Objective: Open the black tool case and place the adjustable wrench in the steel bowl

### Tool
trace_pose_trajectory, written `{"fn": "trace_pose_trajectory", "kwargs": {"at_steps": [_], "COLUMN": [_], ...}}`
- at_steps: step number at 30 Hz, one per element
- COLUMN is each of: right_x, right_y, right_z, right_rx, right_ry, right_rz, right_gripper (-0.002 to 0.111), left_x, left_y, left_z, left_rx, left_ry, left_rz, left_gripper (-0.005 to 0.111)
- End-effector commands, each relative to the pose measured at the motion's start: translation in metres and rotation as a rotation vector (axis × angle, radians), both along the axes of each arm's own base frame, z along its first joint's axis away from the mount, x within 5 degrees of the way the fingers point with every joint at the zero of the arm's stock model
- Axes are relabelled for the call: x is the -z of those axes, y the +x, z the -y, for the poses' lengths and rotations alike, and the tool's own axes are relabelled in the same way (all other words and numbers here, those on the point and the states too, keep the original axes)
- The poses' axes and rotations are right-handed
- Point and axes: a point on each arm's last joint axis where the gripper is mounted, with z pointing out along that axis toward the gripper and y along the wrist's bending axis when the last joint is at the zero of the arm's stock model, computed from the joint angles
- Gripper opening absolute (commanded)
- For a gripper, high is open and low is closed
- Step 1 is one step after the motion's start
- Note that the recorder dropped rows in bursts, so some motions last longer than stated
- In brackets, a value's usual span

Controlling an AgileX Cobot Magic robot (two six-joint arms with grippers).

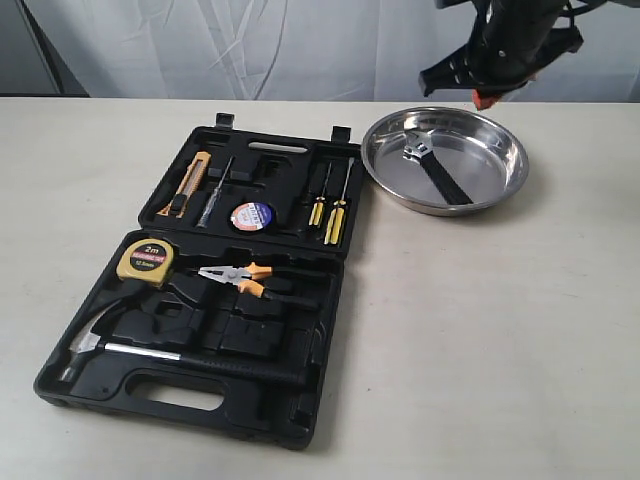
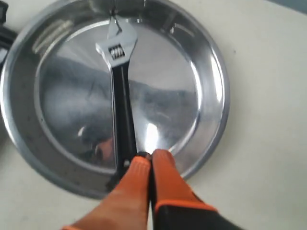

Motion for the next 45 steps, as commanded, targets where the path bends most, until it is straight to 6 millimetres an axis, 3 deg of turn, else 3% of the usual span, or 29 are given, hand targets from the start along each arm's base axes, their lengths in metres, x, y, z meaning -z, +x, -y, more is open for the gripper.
{"fn": "trace_pose_trajectory", "kwargs": {"at_steps": [1, 9, 14, 20, 24, 28, 30, 31, 33, 34, 36, 40, 45], "right_x": [-0.016, -0.057, -0.061, -0.078, -0.094, -0.119, -0.099, -0.088, -0.048, -0.019, 0.012, 0.034, 0.046], "right_y": [-0.048, -0.167, -0.232, -0.27, -0.288, -0.333, -0.355, -0.359, -0.37, -0.374, -0.376, -0.374, -0.374], "right_z": [0.015, 0.042, 0.049, 0.056, 0.064, 0.077, 0.087, 0.087, 0.089, 0.09, 0.093, 0.094, 0.092], "right_rx": [0.034, 0.127, 0.177, 0.171, 0.147, 0.169, 0.186, 0.173, 0.153, 0.171, 0.207, 0.239, 0.238], "right_ry": [0.019, 0.187, 0.318, 0.368, 0.369, 0.555, 0.619, 0.618, 0.621, 0.648, 0.698, 0.722, 0.713], "right_rz": [-0.008, 0.119, 0.037, 0.036, 0.159, 0.437, 0.721, 0.776, 0.877, 0.918, 0.988, 0.987, 0.899], "right_gripper": [0.0, 0.0, 0.0, 0.0, 0.0, 0.0, 0.0, 0.0, 0.0, 0.0, 0.0, 0.0, 0.0], "left_x": [0.001, 0.001, 0.001, 0.001, 0.001, 0.001, 0.001, 0.001, 0.001, 0.001, 0.001, 0.001, 0.001], "left_y": [0.0, 0.0, 0.0, 0.0, 0.0, 0.0, 0.0, 0.0, 0.0, 0.0, 0.0, 0.0, 0.0], "left_z": [0.0, 0.0, 0.0, 0.0, 0.0, 0.0, 0.0, 0.0, 0.0, 0.0, 0.0, 0.0, 0.0], "left_rx": [0.005, 0.005, 0.005, 0.005, 0.005, 0.005, 0.005, 0.005, 0.005, 0.005, 0.005, 0.005, 0.005], "left_ry": [-0.002, -0.002, -0.002, -0.002, -0.002, -0.002, -0.002, -0.002, -0.002, -0.002, -0.002, -0.002, -0.002], "left_rz": [0.0, 0.0, 0.0, 0.003, 0.003, 0.003, 0.003, 0.003, 0.003, 0.003, 0.003, 0.003, 0.003], "left_gripper": [0.0, 0.0, 0.0, 0.0, 0.0, 0.0, 0.0, 0.0, 0.0, 0.0, 0.0, 0.0, 0.0]}}
